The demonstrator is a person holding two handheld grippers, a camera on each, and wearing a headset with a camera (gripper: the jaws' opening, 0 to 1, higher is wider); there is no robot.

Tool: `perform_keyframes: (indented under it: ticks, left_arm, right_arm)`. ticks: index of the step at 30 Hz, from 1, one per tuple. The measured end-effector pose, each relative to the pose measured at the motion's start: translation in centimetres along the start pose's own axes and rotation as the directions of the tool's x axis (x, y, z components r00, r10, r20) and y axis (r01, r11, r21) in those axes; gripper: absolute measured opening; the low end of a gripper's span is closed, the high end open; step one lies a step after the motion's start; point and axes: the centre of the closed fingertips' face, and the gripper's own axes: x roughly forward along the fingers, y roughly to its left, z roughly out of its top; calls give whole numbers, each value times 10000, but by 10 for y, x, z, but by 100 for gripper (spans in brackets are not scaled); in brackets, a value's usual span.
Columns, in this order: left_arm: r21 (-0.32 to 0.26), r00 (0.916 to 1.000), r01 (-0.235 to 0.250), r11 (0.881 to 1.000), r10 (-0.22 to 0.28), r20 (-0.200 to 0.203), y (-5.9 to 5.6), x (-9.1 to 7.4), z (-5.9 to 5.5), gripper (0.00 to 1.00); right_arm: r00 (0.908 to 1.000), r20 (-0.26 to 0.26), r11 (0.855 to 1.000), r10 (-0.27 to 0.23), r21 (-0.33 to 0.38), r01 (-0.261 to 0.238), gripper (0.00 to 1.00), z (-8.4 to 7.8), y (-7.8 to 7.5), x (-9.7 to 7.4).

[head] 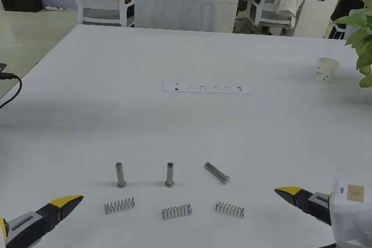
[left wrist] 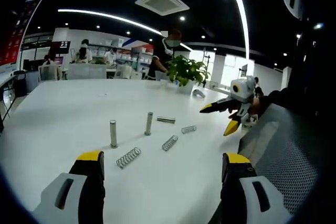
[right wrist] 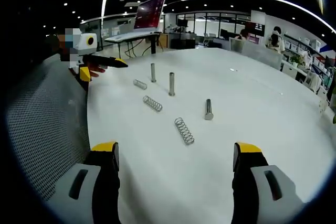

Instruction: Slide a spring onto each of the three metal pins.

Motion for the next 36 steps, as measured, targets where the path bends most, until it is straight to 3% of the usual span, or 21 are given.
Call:
perform_keyframes:
  ticks: [36]
  left_arm:
    - [-45,9999,63,10000,-64,-113,-1,1,-3,89]
  right_arm:
    - [10000,-31,10000,51,3,-51,90,0,1,0]
